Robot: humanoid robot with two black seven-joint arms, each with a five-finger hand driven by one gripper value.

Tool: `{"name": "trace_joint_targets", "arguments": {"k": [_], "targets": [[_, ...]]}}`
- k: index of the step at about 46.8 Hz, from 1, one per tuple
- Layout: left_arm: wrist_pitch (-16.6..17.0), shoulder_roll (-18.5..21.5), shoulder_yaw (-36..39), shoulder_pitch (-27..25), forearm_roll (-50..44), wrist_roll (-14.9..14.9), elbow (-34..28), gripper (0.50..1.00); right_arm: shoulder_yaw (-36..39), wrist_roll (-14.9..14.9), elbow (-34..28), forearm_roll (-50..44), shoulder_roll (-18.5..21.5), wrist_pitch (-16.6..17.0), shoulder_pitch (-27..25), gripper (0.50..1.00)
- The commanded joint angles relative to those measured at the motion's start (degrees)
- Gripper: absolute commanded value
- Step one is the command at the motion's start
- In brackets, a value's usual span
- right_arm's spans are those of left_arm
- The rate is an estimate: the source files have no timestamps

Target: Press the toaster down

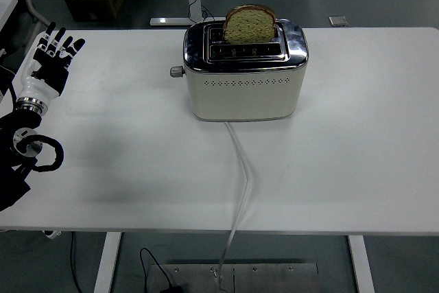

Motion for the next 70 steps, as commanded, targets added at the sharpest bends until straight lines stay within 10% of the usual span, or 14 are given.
{"name": "trace_joint_targets", "arguments": {"k": [1,70], "targets": [[-0.2,0.0,-0.1,-0.1,-0.1,0.1,-0.1,1.0,0.0,0.0,0.0,0.0,0.0,0.0,0.0,0.998],[-2.4,3.6,0.3,-2.4,5.2,0.1,-0.4,1.0,0.0,0.0,0.0,0.0,0.0,0.0,0.0,0.998]]}}
